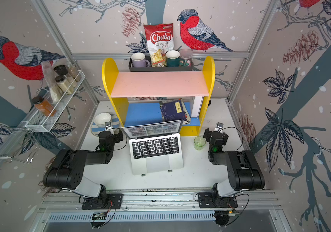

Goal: Close the laptop lid and set it aside
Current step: Close the lid of the laptop.

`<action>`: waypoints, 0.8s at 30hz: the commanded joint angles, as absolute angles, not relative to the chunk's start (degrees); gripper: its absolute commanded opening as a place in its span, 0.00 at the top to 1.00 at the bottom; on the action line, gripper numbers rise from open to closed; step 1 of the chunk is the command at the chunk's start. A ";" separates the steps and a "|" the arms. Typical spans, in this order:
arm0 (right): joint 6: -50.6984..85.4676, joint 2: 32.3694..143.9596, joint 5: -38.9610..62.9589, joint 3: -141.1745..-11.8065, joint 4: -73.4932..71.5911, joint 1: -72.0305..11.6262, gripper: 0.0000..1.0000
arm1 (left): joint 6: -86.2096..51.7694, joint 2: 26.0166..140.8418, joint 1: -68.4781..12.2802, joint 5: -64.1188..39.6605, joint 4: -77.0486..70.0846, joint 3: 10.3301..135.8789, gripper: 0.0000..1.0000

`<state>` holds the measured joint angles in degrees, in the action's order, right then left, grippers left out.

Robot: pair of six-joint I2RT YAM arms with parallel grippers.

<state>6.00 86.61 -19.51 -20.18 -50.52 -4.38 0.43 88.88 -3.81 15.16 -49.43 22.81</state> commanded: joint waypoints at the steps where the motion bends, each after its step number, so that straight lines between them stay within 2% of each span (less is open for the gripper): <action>1: 5.88 86.43 -19.57 -20.30 -51.93 -4.39 0.00 | 0.78 88.76 -3.57 14.95 -50.61 22.72 0.04; 15: 6.03 86.29 -18.87 -20.36 -51.83 -4.00 0.00 | 0.70 88.77 -3.54 14.91 -50.33 22.85 0.04; 17: 7.42 85.83 -22.12 -20.08 -51.96 -4.00 0.00 | 0.75 88.62 -3.63 15.03 -50.90 22.49 0.03; 19: 9.13 84.46 -25.34 -20.05 -50.31 -3.96 0.00 | 0.72 87.36 -3.79 15.32 -50.67 22.02 0.04; 24: 9.74 82.91 -24.59 -16.69 -54.94 -3.21 0.00 | 0.97 79.63 -4.84 18.96 -44.57 22.09 0.04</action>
<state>7.97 83.68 -23.05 -17.78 -51.27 -3.55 0.40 83.11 -4.32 16.60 -47.88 21.58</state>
